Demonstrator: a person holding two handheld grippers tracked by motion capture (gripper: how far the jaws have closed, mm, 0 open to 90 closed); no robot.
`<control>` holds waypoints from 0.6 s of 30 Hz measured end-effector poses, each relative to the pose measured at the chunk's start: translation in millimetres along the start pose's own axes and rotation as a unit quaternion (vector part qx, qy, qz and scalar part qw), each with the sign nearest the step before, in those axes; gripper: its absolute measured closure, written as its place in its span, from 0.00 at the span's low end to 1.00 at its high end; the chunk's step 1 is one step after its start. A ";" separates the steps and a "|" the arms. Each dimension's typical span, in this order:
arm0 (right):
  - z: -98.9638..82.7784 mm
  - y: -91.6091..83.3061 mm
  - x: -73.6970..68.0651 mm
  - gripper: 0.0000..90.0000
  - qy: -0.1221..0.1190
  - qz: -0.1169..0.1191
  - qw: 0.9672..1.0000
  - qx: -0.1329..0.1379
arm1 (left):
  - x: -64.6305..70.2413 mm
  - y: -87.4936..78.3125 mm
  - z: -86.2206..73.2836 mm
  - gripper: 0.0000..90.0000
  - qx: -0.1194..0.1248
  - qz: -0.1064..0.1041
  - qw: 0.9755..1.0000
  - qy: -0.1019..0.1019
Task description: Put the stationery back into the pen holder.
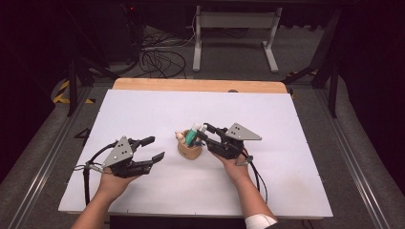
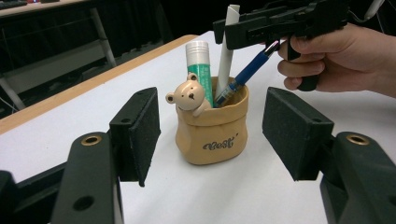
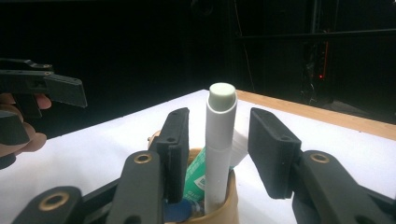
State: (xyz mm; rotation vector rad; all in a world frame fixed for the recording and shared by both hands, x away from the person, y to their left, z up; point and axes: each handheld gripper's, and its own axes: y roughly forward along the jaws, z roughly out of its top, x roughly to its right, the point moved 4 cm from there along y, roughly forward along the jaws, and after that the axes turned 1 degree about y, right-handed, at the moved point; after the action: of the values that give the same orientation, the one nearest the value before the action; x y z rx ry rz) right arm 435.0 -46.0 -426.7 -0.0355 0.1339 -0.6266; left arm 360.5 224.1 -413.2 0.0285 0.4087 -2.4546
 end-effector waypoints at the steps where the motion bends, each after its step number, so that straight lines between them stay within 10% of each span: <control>1: 0.2 -0.4 0.4 0.65 0.000 0.000 1.000 0.000 | -0.3 0.0 0.0 0.41 0.000 0.001 1.000 0.000; 18: 11.2 -11.7 6.8 0.53 0.001 0.005 1.000 0.029 | -3.6 -1.8 -1.6 0.40 -0.003 0.008 1.000 -0.003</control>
State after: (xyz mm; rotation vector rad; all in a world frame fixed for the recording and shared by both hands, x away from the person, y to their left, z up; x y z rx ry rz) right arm 435.2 -59.5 -415.5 0.0214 0.1182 -0.6197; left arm 362.2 228.0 -413.8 0.0226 0.4112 -2.4378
